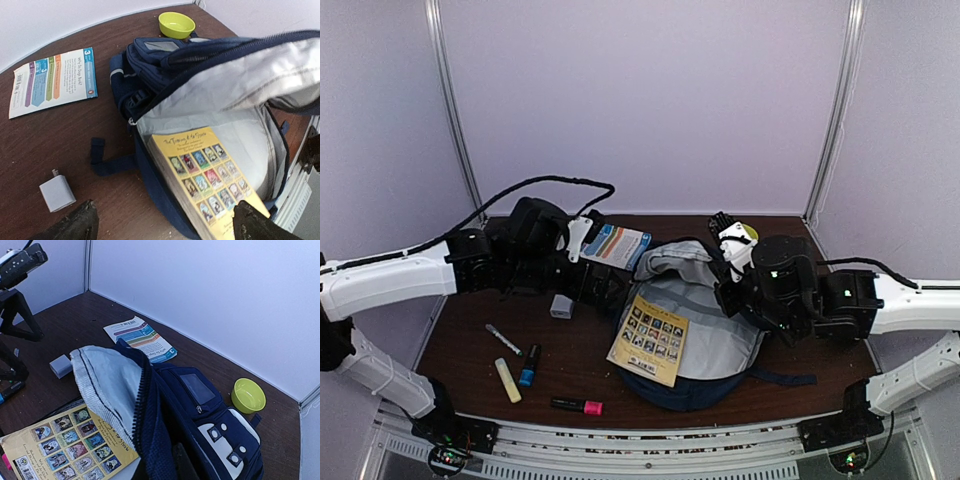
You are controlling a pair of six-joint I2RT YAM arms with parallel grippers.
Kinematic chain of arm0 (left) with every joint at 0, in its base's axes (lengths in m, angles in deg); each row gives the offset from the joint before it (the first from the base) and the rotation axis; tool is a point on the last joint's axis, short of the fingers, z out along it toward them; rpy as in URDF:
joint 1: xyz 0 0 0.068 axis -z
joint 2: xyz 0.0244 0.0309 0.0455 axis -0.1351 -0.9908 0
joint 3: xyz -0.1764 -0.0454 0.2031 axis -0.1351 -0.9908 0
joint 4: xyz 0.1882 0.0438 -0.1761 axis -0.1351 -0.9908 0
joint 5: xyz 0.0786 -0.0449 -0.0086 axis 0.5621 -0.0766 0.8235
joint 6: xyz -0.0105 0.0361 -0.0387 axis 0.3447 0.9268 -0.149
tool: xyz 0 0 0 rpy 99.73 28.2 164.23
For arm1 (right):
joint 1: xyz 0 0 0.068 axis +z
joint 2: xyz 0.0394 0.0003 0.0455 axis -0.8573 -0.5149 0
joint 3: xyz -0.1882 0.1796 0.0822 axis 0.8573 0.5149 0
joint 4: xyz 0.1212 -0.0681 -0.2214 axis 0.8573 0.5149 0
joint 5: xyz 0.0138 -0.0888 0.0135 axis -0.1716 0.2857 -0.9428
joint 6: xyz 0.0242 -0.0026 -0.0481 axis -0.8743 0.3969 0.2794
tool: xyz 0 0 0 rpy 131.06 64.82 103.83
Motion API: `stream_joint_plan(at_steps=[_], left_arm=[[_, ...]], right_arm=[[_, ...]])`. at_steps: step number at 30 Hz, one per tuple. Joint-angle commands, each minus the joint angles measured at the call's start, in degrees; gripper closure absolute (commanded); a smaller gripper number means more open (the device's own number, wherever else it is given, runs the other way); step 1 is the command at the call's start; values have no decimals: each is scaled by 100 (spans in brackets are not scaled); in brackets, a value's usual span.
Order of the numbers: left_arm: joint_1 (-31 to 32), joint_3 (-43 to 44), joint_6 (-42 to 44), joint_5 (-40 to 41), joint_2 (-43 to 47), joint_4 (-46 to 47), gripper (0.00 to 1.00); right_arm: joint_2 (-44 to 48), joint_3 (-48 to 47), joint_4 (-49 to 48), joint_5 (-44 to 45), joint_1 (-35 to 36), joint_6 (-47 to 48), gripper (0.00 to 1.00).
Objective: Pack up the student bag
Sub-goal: Place the book in the largest pocket of the bag.
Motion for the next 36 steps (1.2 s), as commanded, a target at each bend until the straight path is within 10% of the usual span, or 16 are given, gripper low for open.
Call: stream_joint_plan(at_steps=[1, 9, 19, 36], left_arm=[[131, -573, 531, 96, 489, -622, 5], [165, -1817, -476, -1306, 1501, -151, 9], [166, -2450, -2972, -2532, 538, 2424, 22], [166, -2886, -3529, -2936, 188, 3339, 59]], right_arm=[[24, -301, -588, 268, 19, -68, 100], [-206, -382, -660, 234, 24, -54, 100], [-277, -459, -506, 168, 26, -301, 100], [-312, -440, -576, 96, 26, -324, 100]])
